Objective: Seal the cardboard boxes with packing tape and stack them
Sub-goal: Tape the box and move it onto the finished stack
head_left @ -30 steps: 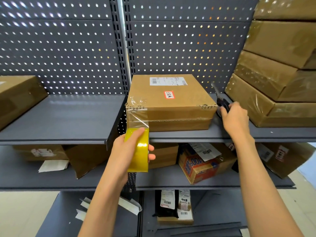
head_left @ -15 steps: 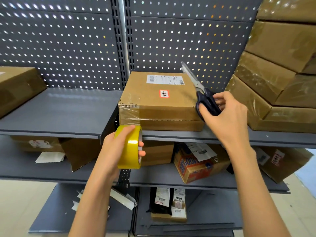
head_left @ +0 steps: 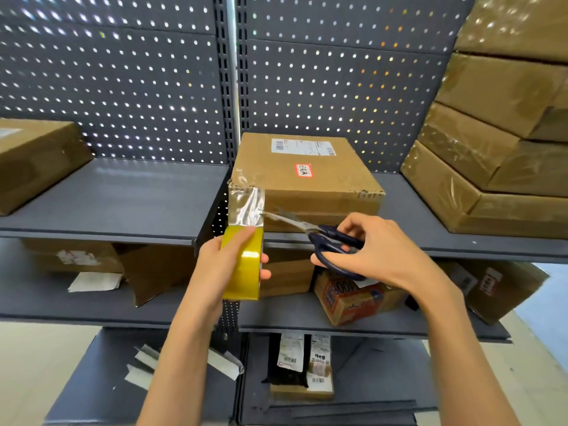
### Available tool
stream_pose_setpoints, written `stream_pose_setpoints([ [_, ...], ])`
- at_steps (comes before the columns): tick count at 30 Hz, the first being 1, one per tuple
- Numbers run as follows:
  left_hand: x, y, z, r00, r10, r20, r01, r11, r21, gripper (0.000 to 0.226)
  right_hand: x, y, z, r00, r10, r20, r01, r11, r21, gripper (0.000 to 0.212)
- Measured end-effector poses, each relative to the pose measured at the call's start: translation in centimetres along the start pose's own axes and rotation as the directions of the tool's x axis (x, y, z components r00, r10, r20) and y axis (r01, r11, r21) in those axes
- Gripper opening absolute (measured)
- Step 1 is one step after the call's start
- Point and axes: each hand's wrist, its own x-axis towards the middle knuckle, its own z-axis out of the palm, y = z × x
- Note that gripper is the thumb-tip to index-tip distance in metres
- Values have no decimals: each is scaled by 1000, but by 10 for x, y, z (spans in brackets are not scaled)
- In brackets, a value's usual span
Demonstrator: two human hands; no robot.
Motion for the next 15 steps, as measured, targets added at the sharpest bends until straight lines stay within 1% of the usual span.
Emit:
stream_pose_setpoints([
  [4,3,-4,-4,1000,-2,20,2,1000,11,36,3,-10,8,998,23,51,-25,999,25,50],
  [8,4,-7,-6,999,0,52,0,1000,-13,31,11,-22,13,993,27,114,-37,996,86,47],
  [10,5,-9,-7,998,3,59,-2,1000,-26,29,14,-28,12,989,28,144,-39,996,78,46],
  [15,8,-11,-9,998,8,62,-5,999,-44,28,22,-31,10,990,-2,143,-5,999,50,44],
])
